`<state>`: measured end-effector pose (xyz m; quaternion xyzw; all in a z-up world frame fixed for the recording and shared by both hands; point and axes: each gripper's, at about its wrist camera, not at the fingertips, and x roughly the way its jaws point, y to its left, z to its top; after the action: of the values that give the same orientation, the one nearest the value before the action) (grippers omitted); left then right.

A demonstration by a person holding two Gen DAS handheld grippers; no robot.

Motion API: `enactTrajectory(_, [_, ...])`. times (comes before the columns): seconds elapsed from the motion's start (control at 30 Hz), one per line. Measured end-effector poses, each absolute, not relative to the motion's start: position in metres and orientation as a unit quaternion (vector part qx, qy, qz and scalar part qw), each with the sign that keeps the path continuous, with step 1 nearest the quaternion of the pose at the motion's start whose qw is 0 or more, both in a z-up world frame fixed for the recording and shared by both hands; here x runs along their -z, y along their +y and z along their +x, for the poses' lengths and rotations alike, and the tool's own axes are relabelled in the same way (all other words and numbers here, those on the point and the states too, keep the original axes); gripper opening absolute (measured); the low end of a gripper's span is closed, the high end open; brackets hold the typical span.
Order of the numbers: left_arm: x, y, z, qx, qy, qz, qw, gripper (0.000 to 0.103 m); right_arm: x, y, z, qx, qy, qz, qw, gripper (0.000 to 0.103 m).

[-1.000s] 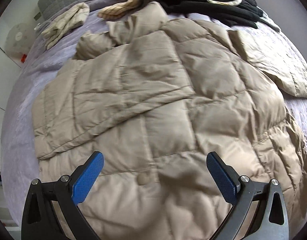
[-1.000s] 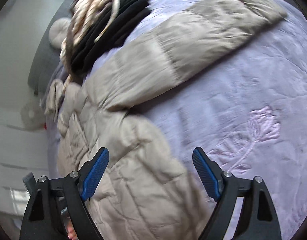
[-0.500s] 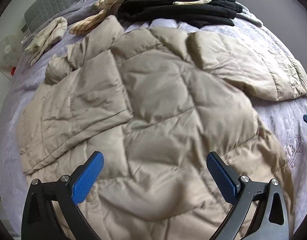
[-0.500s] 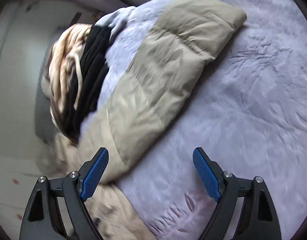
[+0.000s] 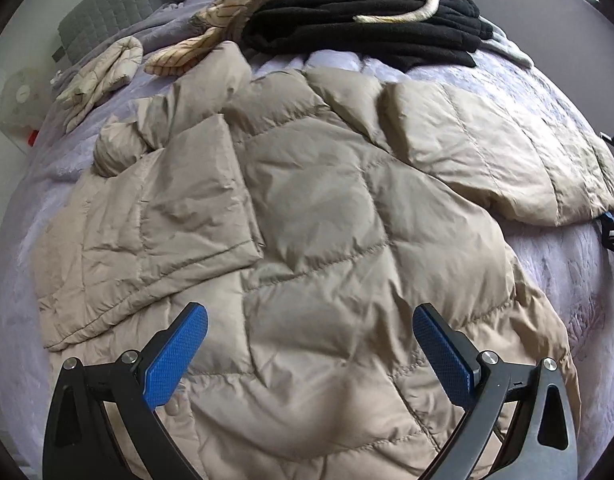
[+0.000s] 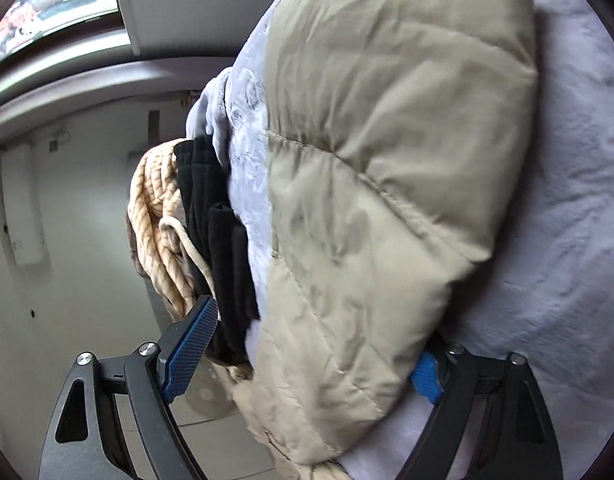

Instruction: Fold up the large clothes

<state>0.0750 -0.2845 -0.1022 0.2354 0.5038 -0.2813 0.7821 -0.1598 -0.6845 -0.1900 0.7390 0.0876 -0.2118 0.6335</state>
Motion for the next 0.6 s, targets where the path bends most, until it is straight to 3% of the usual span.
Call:
enactTrajectory(0.07, [0.099,-0.281,0.08,0.277,0.503,0.228,0.786,0.103,0.19,-0.686,-0.153,0.212,0.099,0.746,0.624,0.029])
enactTrajectory(0.13, [0.096,-0.275,0.085,0.272,0.499,0.222,0.792,0.103,0.189,-0.686,-0.149,0.22,0.107,0.748,0.618,0.009])
enactTrajectory(0.4, [0.084,-0.243,0.111,0.25,0.487,0.199,0.813,0.103,0.123,-0.67,-0.105,0.223,0.139,0.659,0.705,0.006])
enactTrajectory(0.6, [0.078,-0.208,0.139,0.227,0.489,0.176,0.824,0.103,0.045,-0.614,-0.016,0.219,0.227,0.489,0.813,0.006])
